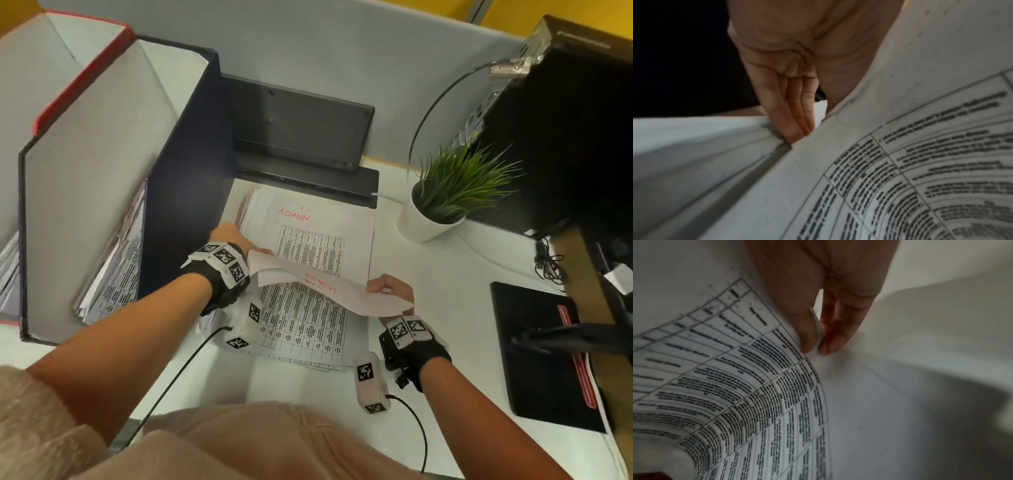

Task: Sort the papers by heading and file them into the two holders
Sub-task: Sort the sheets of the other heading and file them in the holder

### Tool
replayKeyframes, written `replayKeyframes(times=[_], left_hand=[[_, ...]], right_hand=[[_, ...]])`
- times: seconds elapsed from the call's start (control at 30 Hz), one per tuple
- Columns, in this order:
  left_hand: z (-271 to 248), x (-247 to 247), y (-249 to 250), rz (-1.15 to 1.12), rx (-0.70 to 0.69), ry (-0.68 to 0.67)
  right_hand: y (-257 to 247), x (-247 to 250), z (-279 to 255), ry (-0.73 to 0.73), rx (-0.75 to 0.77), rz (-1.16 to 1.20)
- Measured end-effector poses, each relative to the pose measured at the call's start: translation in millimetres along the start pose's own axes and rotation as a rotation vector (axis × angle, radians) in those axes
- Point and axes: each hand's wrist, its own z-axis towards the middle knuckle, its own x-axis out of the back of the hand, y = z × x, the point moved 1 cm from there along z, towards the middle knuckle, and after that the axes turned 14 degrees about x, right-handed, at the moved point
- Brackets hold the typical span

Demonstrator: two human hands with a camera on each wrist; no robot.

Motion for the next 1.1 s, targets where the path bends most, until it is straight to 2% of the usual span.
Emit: replayKeyframes(times=[0.1,0.2,0.27,0.33,0.43,0.67,0.8,0.9,1.03,1.1], left_hand=[[-5,-5,1,0.011,-0.034,0.032],[-6,-7,-1,0.052,-0.076,0.048],[-4,-8,-1,0.075,-0.098,0.098],[-5,-8,0,0.096,-0.121,0.098],[-7,-6,1,0.104,-0.152,0.031],[-11,-11,-6,-0.051,-0.227,0.053],[-17,-12,-7,-0.116,-0.349,0.059],[-24,-12,-11,-0.261,-0.435,0.060],[-26,-13,-18,-0.416,-0.451,0.001],[-24,-14,-19,-0.465,-0.440,-0.080]], right_hand=[[-1,2,-3,-0.008,0.011,0.000],[-4,2,-9,-0.062,0.168,-0.220],[-1,2,-10,-0.049,0.200,-0.310],[1,0,-10,-0.017,0.189,-0.313],[5,-1,-9,-0.008,0.175,-0.215],[0,-3,-10,-0.019,0.162,-0.439],[0,-2,-6,-0.025,0.172,-0.458],[0,-2,-3,-0.032,0.142,-0.532],[-2,-3,-5,0.030,0.074,-0.426],[-2,-4,-4,0.044,0.086,-0.408]])
